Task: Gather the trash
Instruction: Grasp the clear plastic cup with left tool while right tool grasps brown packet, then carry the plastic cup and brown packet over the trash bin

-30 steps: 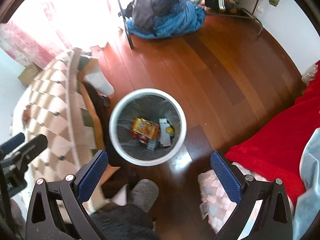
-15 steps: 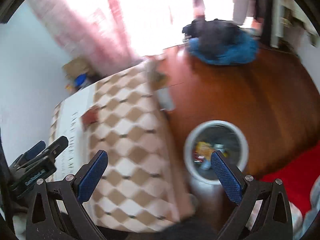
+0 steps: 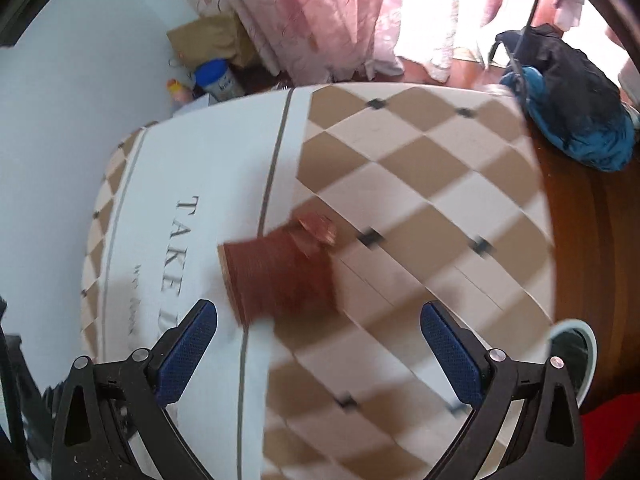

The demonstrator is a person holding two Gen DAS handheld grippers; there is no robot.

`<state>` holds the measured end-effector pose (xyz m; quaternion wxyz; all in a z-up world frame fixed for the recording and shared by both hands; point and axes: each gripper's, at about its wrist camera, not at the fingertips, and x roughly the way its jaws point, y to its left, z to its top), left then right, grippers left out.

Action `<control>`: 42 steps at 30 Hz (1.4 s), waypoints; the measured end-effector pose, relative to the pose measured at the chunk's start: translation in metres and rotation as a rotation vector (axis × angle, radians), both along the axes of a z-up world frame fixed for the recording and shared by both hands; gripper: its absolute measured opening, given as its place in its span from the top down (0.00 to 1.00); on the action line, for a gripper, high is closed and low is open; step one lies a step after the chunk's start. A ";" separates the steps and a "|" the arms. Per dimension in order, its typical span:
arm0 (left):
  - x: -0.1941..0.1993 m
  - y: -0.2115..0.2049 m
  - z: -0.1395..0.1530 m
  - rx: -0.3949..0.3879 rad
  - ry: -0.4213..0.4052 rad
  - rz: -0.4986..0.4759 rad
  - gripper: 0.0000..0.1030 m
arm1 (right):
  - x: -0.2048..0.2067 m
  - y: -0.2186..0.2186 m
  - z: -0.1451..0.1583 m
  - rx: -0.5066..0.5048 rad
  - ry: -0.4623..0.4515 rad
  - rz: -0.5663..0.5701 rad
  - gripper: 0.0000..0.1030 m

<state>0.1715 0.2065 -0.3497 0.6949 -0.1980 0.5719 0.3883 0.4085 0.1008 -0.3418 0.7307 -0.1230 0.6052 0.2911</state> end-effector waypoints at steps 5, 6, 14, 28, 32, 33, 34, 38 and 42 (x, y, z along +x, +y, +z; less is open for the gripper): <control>0.010 0.010 -0.016 -0.034 -0.002 -0.025 0.07 | 0.005 0.035 -0.033 -0.074 -0.002 0.049 0.19; 0.014 0.010 -0.017 -0.040 -0.004 -0.040 0.07 | 0.001 0.039 -0.031 -0.073 -0.033 0.069 0.28; 0.038 -0.017 0.008 -0.091 -0.162 -0.126 0.07 | 0.002 -0.011 -0.016 -0.050 -0.074 0.028 0.75; 0.103 -0.063 -0.006 -0.147 -0.178 -0.323 0.53 | 0.029 -0.081 -0.020 0.004 0.007 -0.082 0.78; 0.108 -0.075 0.001 -0.099 -0.178 -0.363 0.62 | 0.024 -0.086 -0.017 0.015 -0.011 -0.082 0.80; 0.108 -0.077 0.003 -0.084 -0.176 -0.371 0.62 | 0.020 -0.090 -0.012 0.022 -0.018 -0.081 0.81; 0.108 -0.081 0.007 -0.069 -0.177 -0.378 0.62 | 0.017 -0.093 -0.008 0.030 -0.023 -0.080 0.81; 0.094 -0.094 0.037 -0.002 -0.212 -0.388 0.62 | 0.003 -0.110 0.021 0.075 -0.064 -0.082 0.81; 0.084 -0.116 0.079 0.043 -0.276 -0.417 0.62 | -0.010 -0.141 0.062 0.144 -0.104 -0.094 0.81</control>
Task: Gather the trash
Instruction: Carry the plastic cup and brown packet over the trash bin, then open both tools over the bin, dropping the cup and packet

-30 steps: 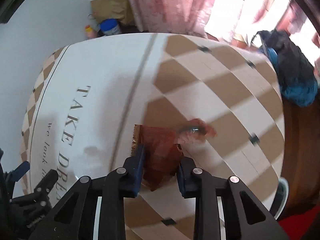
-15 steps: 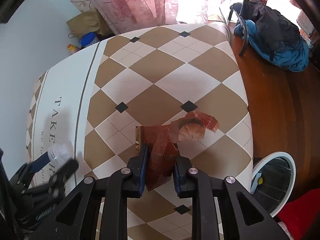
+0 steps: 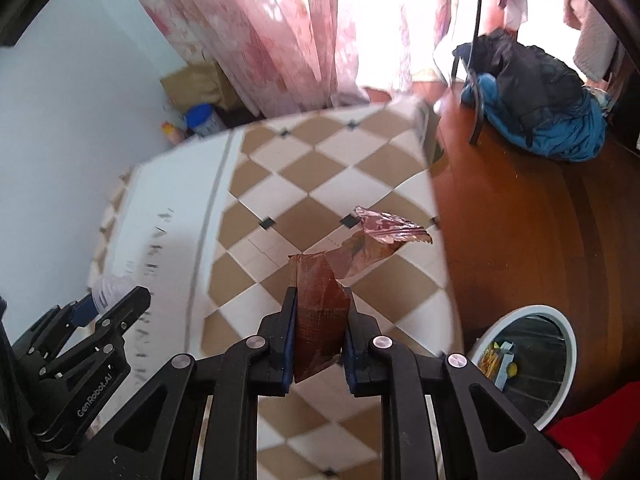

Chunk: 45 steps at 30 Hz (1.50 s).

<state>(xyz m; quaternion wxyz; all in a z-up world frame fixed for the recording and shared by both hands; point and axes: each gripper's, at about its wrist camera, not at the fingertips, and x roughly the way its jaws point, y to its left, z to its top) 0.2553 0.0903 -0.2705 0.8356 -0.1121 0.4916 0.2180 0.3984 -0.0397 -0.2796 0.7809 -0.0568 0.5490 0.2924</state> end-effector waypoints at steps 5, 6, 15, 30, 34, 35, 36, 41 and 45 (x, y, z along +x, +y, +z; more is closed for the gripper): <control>-0.001 -0.049 0.059 0.019 -0.092 -0.069 0.62 | -0.015 -0.054 0.059 0.083 -0.062 -0.032 0.81; -0.002 -0.059 0.069 0.020 -0.108 -0.084 0.62 | -0.017 -0.069 0.071 0.098 -0.077 -0.044 0.81; 0.033 -0.177 0.123 -0.053 -0.220 -0.284 0.62 | -0.022 -0.220 0.116 0.116 -0.141 -0.194 0.81; 0.148 -0.304 -0.041 -0.298 0.109 -0.444 0.61 | 0.029 -0.385 -0.085 0.015 0.183 -0.426 0.81; 0.174 -0.316 -0.088 -0.380 0.233 -0.435 0.60 | 0.040 -0.389 -0.141 -0.007 0.269 -0.426 0.80; 0.182 -0.317 -0.102 -0.383 0.272 -0.429 0.59 | 0.043 -0.389 -0.153 -0.017 0.284 -0.424 0.80; 0.186 -0.317 -0.107 -0.384 0.289 -0.422 0.55 | 0.045 -0.388 -0.164 -0.032 0.297 -0.425 0.78; 0.193 -0.319 -0.126 -0.378 0.335 -0.386 0.21 | 0.052 -0.387 -0.192 -0.058 0.336 -0.444 0.38; 0.183 -0.314 -0.123 -0.327 0.349 -0.377 0.02 | 0.052 -0.388 -0.196 -0.094 0.348 -0.450 0.21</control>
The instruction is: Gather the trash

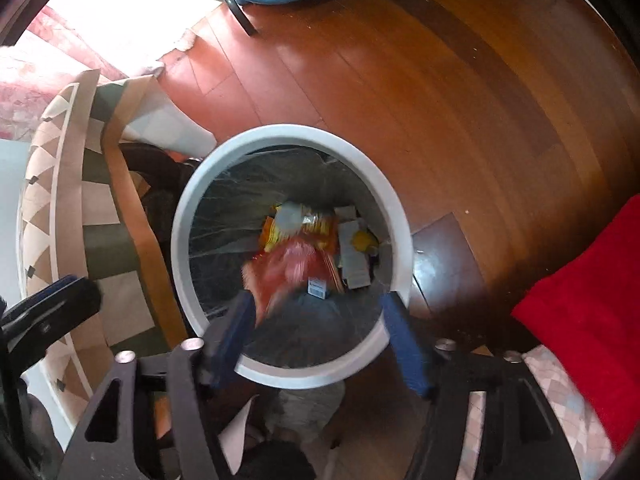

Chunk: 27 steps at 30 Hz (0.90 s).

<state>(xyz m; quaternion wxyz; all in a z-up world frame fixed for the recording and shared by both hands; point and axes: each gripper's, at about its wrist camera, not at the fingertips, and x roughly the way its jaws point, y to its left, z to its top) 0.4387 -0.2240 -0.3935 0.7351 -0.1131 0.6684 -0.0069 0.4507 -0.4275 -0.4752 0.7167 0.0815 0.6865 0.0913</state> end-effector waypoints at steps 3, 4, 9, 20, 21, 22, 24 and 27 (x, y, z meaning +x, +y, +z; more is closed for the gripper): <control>-0.011 -0.001 0.007 0.053 -0.017 -0.009 0.02 | -0.006 -0.001 0.008 -0.052 0.002 0.005 0.00; -0.015 -0.002 0.012 0.086 -0.025 -0.014 0.02 | -0.009 -0.003 0.013 -0.074 -0.004 0.005 0.00; -0.033 0.001 0.033 0.139 -0.055 -0.011 0.02 | -0.029 -0.005 0.046 -0.140 -0.036 0.020 0.00; -0.097 0.010 0.138 0.122 -0.191 0.004 0.02 | -0.093 -0.010 0.171 -0.057 -0.185 0.015 0.00; -0.103 0.010 0.146 0.120 -0.203 0.003 0.02 | -0.100 -0.010 0.185 -0.049 -0.203 0.018 0.00; -0.110 0.010 0.157 0.115 -0.218 0.000 0.02 | -0.108 -0.010 0.199 -0.042 -0.221 0.021 0.00; -0.125 0.009 0.179 0.102 -0.247 -0.006 0.02 | -0.123 -0.010 0.224 -0.024 -0.251 0.026 0.00; -0.148 0.010 0.211 0.088 -0.287 -0.016 0.02 | -0.143 -0.009 0.260 0.002 -0.288 0.034 0.00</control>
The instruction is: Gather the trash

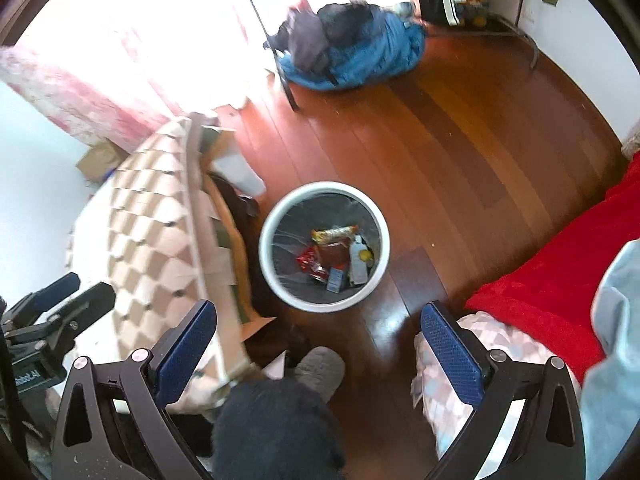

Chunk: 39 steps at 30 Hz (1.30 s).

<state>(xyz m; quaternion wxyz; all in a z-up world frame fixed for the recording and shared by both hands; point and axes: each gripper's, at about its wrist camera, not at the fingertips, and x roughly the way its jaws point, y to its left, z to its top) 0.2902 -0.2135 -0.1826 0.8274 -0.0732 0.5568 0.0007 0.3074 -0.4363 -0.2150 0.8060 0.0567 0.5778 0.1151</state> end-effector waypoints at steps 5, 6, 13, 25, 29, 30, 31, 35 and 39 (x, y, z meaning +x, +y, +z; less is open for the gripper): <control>-0.030 0.004 0.044 -0.043 -0.052 -0.018 0.02 | -0.036 0.002 0.054 0.047 -0.051 0.036 0.00; -0.036 0.005 0.052 -0.053 -0.062 -0.020 0.02 | -0.042 0.003 0.062 0.054 -0.058 0.042 0.00; -0.068 0.014 0.092 -0.112 -0.111 -0.030 0.02 | -0.084 0.010 0.111 0.123 -0.091 0.096 0.00; -0.097 0.023 0.117 -0.158 -0.103 -0.046 0.02 | -0.109 0.012 0.143 0.171 -0.075 0.156 0.00; -0.100 0.022 0.124 -0.169 -0.107 -0.051 0.02 | -0.111 0.013 0.148 0.169 -0.073 0.167 0.00; -0.100 0.023 0.125 -0.170 -0.108 -0.051 0.02 | -0.111 0.013 0.149 0.168 -0.074 0.170 0.00; -0.101 0.023 0.126 -0.171 -0.111 -0.052 0.02 | -0.112 0.013 0.150 0.166 -0.073 0.173 0.00; -0.103 0.024 0.128 -0.178 -0.114 -0.053 0.02 | -0.112 0.015 0.151 0.167 -0.067 0.181 0.00; -0.104 0.027 0.127 -0.174 -0.116 -0.058 0.02 | -0.113 0.015 0.153 0.162 -0.069 0.189 0.00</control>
